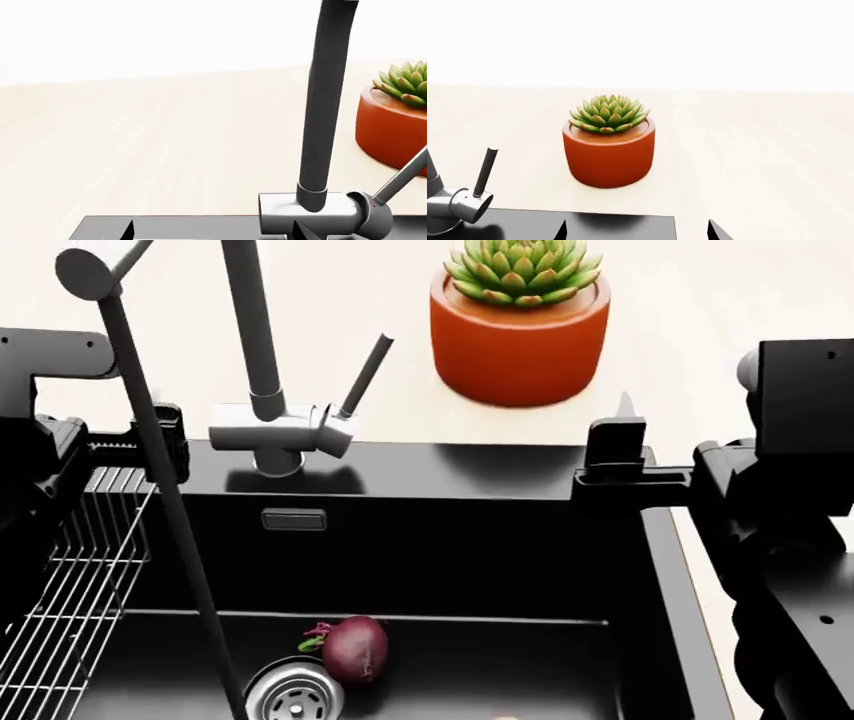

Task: Pick the pomegranates and onions from the sink and place them in one bowl. Place the beet in the other bowl. Then turn off the sink faucet.

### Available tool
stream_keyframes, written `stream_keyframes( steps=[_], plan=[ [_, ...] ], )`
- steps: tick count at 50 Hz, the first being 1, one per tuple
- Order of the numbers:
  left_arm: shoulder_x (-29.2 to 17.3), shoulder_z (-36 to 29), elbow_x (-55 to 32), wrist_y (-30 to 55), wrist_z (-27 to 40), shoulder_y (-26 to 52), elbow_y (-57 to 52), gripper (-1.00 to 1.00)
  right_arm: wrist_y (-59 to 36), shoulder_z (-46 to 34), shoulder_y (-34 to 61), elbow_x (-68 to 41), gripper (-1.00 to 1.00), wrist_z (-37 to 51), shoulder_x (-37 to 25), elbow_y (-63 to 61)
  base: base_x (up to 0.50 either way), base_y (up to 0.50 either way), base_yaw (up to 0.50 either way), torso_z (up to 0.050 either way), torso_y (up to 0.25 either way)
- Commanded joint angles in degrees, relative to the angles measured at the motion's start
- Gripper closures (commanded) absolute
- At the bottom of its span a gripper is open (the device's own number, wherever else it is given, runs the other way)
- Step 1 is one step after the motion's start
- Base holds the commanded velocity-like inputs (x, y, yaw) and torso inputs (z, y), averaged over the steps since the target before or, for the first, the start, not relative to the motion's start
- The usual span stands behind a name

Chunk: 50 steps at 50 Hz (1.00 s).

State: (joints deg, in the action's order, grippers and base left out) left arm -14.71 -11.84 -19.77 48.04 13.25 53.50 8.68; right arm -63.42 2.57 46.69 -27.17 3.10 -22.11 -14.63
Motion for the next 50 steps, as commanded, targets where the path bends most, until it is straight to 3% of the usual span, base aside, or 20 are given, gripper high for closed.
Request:
stream_keyframes(
  steps=[1, 20, 26, 28, 30, 33, 39, 41, 45, 47, 49, 50],
  plan=[
    [-0.31, 0.78, -2.04, 0.19, -1.85, -0.41, 0.79, -1.00, 0.41, 0.00, -1.41, 0.13, -1.00, -0.51, 0.17, -0.52, 0.21, 0.17, 0.00, 0.000, 0.000],
    [-0.88, 0.96, -3.85, 2.73, -1.39, -3.55, -3.36, -1.00, -3.87, 0.84, -0.84, -1.38, -1.00, 1.02, -0.43, -3.36, 0.15, 0.19, 0.00, 0.000, 0.001],
    [-1.49, 2.85, -15.01, 19.30, -3.58, -3.61, -19.23, -1.00, -6.11, 0.86, -0.14, -2.20, -1.00, 1.25, -0.45, -3.55, 0.00, 0.00, 0.00, 0.000, 0.000],
    [1.10, 7.28, -24.27, 32.64, -4.28, -2.62, -21.56, -1.00, -6.79, 0.88, -0.05, -2.49, -1.00, 1.37, -0.44, -3.99, 0.00, 0.00, 0.00, 0.000, 0.000],
    [-0.29, 4.94, -25.68, 35.04, -5.56, -3.81, -24.21, -1.00, -7.45, 0.98, -0.46, -3.09, -1.00, 1.07, -0.28, -3.98, 0.00, 0.00, 0.00, 0.000, 0.000],
    [0.53, 7.75, -31.06, 41.76, -2.40, -3.67, -25.68, -1.00, -7.88, 1.67, -0.96, -3.42, -1.00, 1.43, -0.39, -5.17, 0.00, 0.00, 0.00, 0.000, 0.000],
    [-1.38, 4.31, -29.80, 36.92, -0.67, -9.05, -29.61, -1.00, -8.30, 1.94, -1.55, -3.91, -1.00, 1.57, -0.49, -6.26, 0.00, 0.00, 0.00, 0.000, 0.000],
    [-0.49, 6.47, -32.05, 39.97, 0.43, -9.35, -30.27, -1.00, -9.30, 2.21, -0.98, -4.23, -1.00, 1.77, -0.78, -6.70, 0.00, 0.00, 0.00, 0.000, 0.000],
    [-1.13, 4.57, -44.59, 41.73, 7.98, -6.96, -33.12, -1.00, -10.33, 2.33, -0.33, -4.67, -1.00, 2.03, -0.84, -7.22, 0.00, 0.00, 0.00, 0.000, 0.000],
    [-2.08, 1.91, -57.91, 41.83, 19.37, -6.03, -27.79, -1.00, -10.54, 2.11, -0.75, -4.83, -1.00, 2.02, -0.54, -6.89, 0.00, 0.00, 0.00, 0.000, 0.000],
    [-3.09, -2.35, -60.84, 41.57, 22.87, -5.78, -29.20, -1.00, -10.57, 2.03, -0.84, -4.88, -1.00, 2.08, -0.50, -6.86, 0.00, 0.00, 0.00, 0.000, 0.000],
    [-4.15, -4.70, -59.81, 40.95, 21.13, -5.71, -31.48, -1.00, -10.48, 1.84, -0.83, -4.83, -1.00, 2.06, -0.51, -6.67, 0.00, 0.00, 0.00, 0.000, 0.000]
  ],
)
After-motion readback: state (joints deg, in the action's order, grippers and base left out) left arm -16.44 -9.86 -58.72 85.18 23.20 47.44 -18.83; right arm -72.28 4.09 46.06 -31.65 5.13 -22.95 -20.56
